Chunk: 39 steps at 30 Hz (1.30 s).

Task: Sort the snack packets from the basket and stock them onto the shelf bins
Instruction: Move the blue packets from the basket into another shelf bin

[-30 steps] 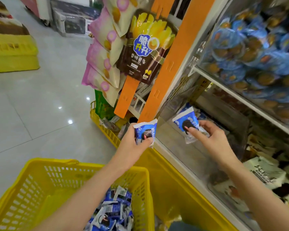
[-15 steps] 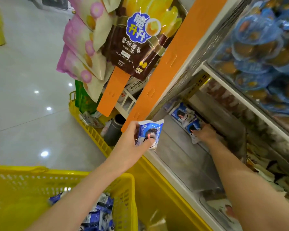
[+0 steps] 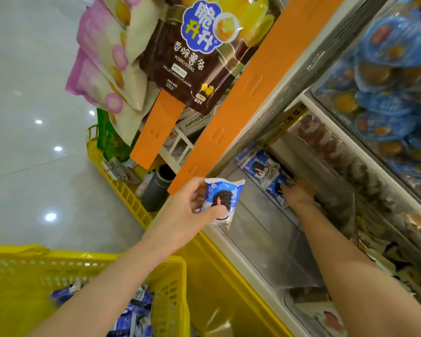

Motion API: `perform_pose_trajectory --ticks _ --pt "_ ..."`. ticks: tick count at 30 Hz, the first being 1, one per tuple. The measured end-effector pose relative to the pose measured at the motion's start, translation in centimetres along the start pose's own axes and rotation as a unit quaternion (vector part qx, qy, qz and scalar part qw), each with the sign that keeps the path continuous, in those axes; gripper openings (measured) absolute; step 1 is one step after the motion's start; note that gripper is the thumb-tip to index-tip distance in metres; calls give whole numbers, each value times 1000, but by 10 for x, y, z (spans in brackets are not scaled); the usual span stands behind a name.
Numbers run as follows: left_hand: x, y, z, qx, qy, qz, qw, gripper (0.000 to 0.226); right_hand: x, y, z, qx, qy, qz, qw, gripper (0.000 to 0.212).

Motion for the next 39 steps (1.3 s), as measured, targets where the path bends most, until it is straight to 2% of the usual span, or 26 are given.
perform_pose_trajectory --ticks 2,4,7,9,11,14,16,19,24,29,35,37,39 --pt "0 -3 4 -7 -9 5 1000 41 8 -8 11 -5 -14 -38 999 47" --pt "1 -5 9 -16 -26 31 999 37 20 -22 32 -44 -54 -74 995 39" --pt "-1 -6 19 -34 -43 57 997 34 39 -43 89 -94 -130 -231 960 29" --pt "-2 -6 26 -56 -49 70 995 29 51 -50 133 -71 -177 -308 932 25" --pt "-3 -6 33 -87 -53 81 991 25 62 -50 170 -8 -215 -341 915 20" --pt "-7 1 44 -106 -57 107 987 23 72 -45 210 85 -260 -316 908 22" --pt "-13 8 50 -97 -50 100 989 28 73 -46 226 112 -289 -282 908 23" --pt "-21 13 57 -91 -29 89 991 31 65 -55 237 120 -321 -286 895 21" --pt "-34 16 59 -88 8 52 995 9 44 -62 235 155 -336 -269 889 21" --pt "-40 24 52 -48 26 19 998 7 29 -63 227 177 -332 -265 888 21" --pt "-48 38 23 -27 72 -24 997 11 22 -74 208 164 -328 -277 888 15" --pt "-50 41 13 -22 118 -71 990 9 16 -75 186 118 -291 -253 915 14" --pt "-48 47 3 15 153 -181 971 14 6 -73 155 34 -234 -184 954 15"
Point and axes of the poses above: each hand's wrist, its own z-axis away from the middle knuckle, its own y-axis out of the palm, x = y × z, the point moved 4 cm from there along -z, towards the middle knuckle, and after that the axes turned 14 degrees about z, right-handed, at the moved point
